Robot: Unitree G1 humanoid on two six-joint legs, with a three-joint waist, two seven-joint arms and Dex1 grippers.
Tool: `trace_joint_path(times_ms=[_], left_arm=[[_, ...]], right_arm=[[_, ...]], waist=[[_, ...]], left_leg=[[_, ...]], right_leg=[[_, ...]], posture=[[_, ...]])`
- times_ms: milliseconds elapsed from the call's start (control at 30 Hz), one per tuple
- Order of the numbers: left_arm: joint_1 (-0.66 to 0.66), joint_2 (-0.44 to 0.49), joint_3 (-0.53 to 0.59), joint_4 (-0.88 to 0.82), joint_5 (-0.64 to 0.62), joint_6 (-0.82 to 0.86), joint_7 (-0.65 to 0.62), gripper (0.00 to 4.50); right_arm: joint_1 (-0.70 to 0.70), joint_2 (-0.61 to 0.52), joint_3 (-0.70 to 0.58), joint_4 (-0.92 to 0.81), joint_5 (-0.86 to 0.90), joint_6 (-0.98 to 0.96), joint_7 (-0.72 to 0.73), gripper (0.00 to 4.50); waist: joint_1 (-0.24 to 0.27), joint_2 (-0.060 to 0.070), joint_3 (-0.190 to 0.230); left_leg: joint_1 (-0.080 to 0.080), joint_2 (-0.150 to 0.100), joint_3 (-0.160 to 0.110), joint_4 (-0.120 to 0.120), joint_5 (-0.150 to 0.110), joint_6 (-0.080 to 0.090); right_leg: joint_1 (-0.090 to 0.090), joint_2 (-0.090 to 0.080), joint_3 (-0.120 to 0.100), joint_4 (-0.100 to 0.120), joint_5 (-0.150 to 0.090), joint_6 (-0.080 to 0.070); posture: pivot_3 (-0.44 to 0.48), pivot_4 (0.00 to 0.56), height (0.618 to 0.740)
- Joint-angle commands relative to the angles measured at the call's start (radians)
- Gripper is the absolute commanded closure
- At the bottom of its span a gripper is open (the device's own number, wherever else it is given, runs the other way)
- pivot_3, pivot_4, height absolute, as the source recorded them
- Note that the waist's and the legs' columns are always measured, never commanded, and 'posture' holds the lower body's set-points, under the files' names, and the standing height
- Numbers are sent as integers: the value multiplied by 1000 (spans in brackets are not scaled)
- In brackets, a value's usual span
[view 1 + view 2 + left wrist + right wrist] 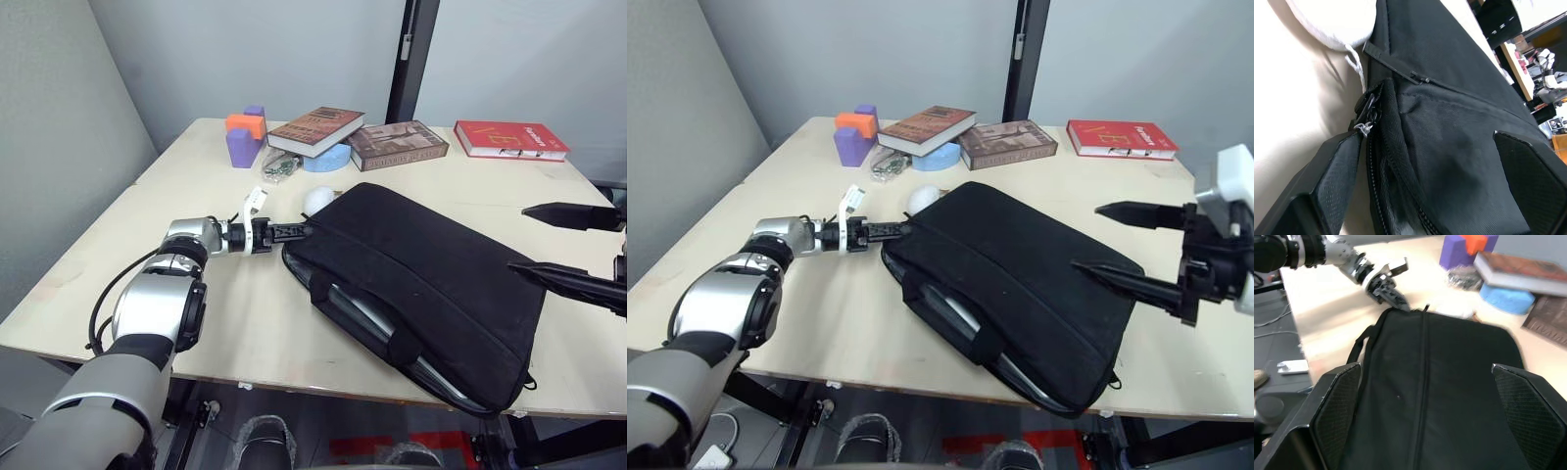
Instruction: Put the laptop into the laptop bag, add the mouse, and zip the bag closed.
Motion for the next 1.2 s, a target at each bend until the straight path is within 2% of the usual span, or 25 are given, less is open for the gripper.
trace_joint_path(times_ms=[33, 167, 367, 533, 733, 1133, 1200], left_arm=[[-11, -7, -7, -20, 32, 1, -44, 259], [-13, -7, 4, -23, 50, -6, -58, 1585], [-20, -3, 11, -32, 70, -17, -60, 3662], [-7, 2, 27, -24, 72, -37, -61, 3662], [-1, 8, 31, -31, 70, -34, -72, 3662], [12, 35, 46, -38, 66, -24, -84, 3662], [12, 38, 46, -40, 65, -22, -86, 3682]], right_arm=[[88, 48, -57, 24, -30, 16, 18, 8], [217, 126, -35, 77, -82, -8, 30, 0], [342, 240, 68, 166, -139, -32, 16, 0], [424, 311, 192, 252, -226, -106, 28, 0], [408, 353, 296, 362, -282, -163, 19, 0], [377, 371, 443, 352, -297, -190, 10, 0], [355, 372, 460, 355, -294, -188, 1, 532]], waist=[[2, 0, 0], [2, 0, 0], [1, -1, 0], [-2, -1, 1], [-7, -1, 1], [-17, -1, 1], [-19, -1, 1]], left_leg=[[0, 0, 0, 0, 0, 0], [-1, -2, -1, -1, 0, 1], [-1, -3, -1, -2, 0, 1], [-1, -3, -2, -5, -1, 1], [0, -3, -2, -5, -1, 1], [1, -3, -2, -8, -1, 1], [1, -3, -2, -9, -1, 1]], right_leg=[[0, 0, 0, -1, 0, 0], [1, -2, -1, -3, 0, 0], [2, -3, -2, -5, 0, 0], [3, -3, -3, -8, 0, 0], [4, -3, -3, -10, 0, 0], [6, -3, -5, -14, 0, 0], [7, -3, -5, -14, 0, 0]], posture=[[0, 150, 730], [0, 150, 730], [0, 150, 730], [0, 150, 730], [0, 150, 730], [0, 150, 730], [0, 150, 730]])
